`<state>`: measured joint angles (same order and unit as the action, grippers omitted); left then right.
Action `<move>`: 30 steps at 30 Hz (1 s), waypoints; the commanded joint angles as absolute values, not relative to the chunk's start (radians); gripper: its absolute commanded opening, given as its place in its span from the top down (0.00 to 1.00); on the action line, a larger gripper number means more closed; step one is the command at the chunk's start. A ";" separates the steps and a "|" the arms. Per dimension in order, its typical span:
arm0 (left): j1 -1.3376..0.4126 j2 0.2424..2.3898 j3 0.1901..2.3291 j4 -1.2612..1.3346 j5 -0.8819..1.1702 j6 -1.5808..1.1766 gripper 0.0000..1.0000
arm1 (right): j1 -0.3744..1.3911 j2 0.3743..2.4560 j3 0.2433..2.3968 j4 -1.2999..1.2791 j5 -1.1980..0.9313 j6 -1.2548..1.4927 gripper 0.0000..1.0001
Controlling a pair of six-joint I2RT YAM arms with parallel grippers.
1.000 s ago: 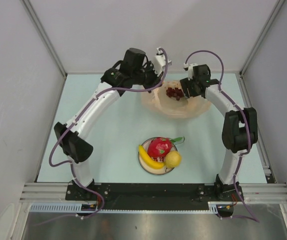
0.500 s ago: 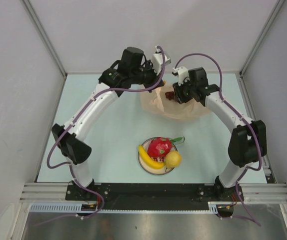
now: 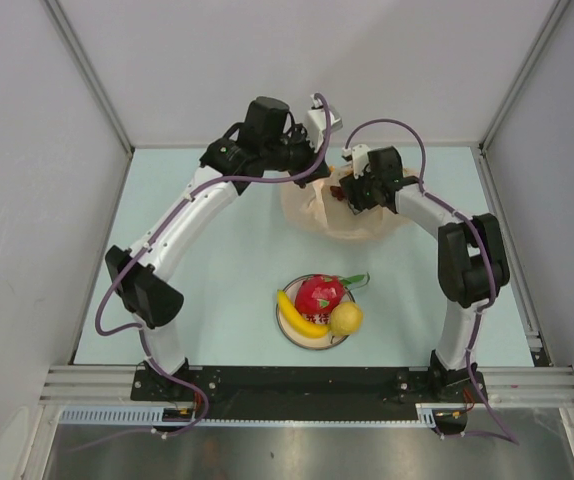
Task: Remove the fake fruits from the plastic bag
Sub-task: Take out the fake fruit from the plastic bag.
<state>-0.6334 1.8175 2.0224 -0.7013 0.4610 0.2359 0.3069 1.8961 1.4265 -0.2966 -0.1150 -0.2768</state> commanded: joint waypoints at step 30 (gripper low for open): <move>-0.655 1.873 1.990 -0.626 0.396 0.169 1.00 | 0.190 1.893 1.566 -0.026 -0.393 -0.175 1.00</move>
